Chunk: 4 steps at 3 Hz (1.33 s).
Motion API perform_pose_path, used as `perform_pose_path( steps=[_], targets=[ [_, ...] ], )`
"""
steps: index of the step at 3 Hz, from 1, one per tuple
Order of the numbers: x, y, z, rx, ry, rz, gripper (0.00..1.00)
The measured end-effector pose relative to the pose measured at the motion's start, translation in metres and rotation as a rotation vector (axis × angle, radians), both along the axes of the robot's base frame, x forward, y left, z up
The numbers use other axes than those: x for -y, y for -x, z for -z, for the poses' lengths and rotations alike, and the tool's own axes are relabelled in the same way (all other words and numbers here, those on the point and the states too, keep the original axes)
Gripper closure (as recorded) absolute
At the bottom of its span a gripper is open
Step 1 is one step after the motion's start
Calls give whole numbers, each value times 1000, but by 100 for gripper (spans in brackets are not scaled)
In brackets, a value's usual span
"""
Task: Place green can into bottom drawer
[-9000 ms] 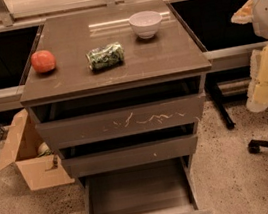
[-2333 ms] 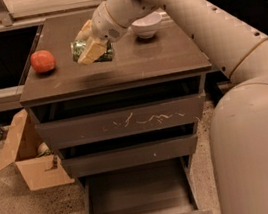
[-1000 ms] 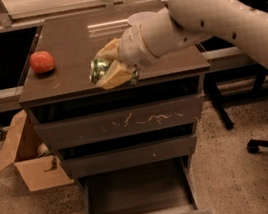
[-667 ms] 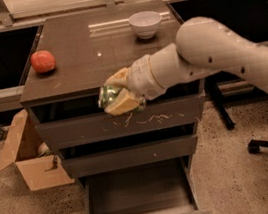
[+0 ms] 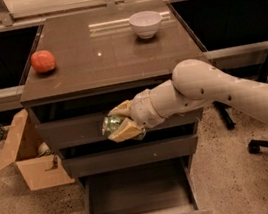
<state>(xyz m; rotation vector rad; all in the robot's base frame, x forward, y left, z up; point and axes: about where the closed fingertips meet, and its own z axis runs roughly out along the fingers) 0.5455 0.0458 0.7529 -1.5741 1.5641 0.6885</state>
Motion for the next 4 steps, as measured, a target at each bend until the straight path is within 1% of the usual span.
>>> perform_pose_path(
  steps=[1,2,3,4],
  targets=[
    [0,2,7,-14,1,0,100],
    [3,15,49,-99,6,0,100],
    [11,45,125,-181,17,-4,100],
    [14,70,193,-236,12,-1,100]
  ],
)
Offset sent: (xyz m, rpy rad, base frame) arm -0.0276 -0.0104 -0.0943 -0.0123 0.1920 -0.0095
